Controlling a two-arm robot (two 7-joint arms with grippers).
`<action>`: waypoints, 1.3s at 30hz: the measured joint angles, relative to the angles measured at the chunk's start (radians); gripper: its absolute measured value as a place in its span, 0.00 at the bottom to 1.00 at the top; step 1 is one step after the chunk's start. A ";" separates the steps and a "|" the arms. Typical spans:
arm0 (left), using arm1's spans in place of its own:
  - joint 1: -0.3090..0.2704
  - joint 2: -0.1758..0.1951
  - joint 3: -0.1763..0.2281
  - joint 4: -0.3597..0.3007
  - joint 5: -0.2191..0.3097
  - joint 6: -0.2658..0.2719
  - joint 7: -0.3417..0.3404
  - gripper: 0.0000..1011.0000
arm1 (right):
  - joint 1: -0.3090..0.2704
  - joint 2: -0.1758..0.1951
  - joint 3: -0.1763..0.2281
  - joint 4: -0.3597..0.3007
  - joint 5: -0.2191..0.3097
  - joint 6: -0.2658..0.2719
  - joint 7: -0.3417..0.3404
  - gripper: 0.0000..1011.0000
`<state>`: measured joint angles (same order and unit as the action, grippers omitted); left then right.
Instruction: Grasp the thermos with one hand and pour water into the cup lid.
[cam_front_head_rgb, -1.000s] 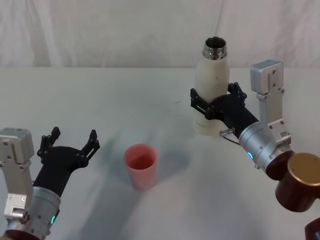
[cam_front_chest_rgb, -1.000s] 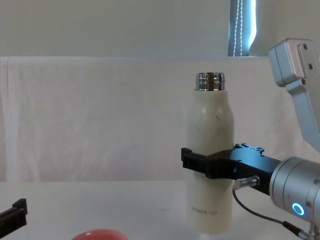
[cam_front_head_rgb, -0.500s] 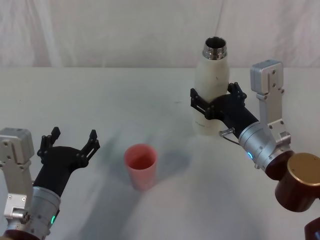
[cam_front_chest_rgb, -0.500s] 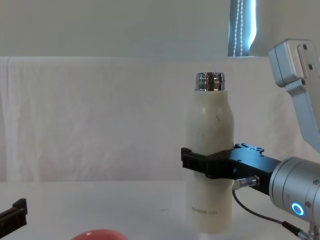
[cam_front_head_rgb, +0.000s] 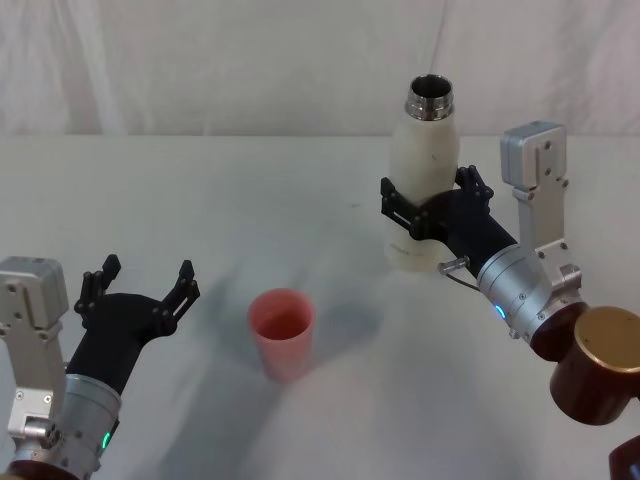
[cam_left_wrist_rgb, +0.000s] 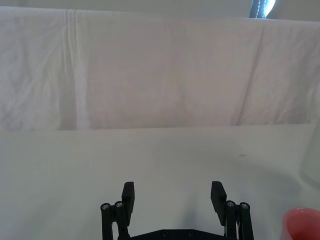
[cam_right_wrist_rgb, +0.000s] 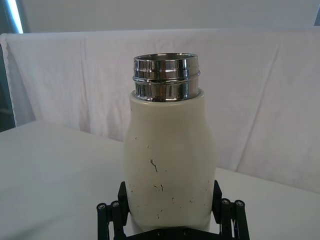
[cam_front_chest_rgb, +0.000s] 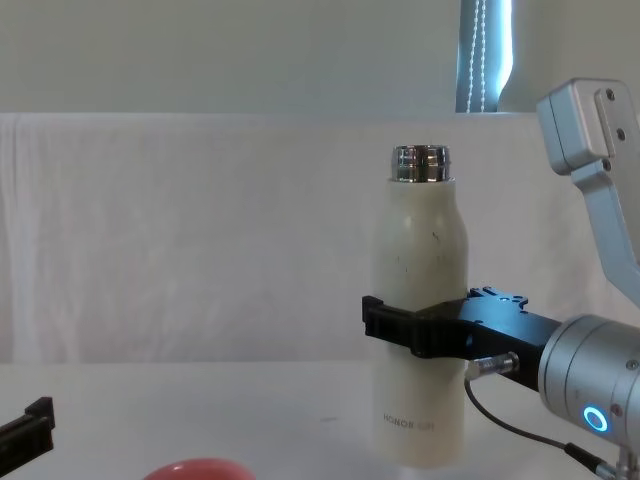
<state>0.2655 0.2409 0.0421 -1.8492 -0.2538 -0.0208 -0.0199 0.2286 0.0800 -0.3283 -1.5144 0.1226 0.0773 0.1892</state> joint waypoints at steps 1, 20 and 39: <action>0.000 0.000 0.000 0.000 0.000 0.000 0.000 0.99 | -0.001 0.001 0.000 0.000 -0.002 0.000 0.000 0.95; 0.000 0.000 0.000 0.000 0.000 0.000 0.000 0.99 | -0.096 0.064 0.016 -0.144 -0.035 0.029 0.005 0.95; 0.000 0.000 0.000 0.000 0.000 0.000 0.000 0.99 | -0.159 0.136 -0.018 -0.214 -0.230 0.011 -0.029 0.95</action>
<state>0.2655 0.2410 0.0421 -1.8492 -0.2538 -0.0208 -0.0199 0.0700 0.2157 -0.3465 -1.7286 -0.1072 0.0883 0.1605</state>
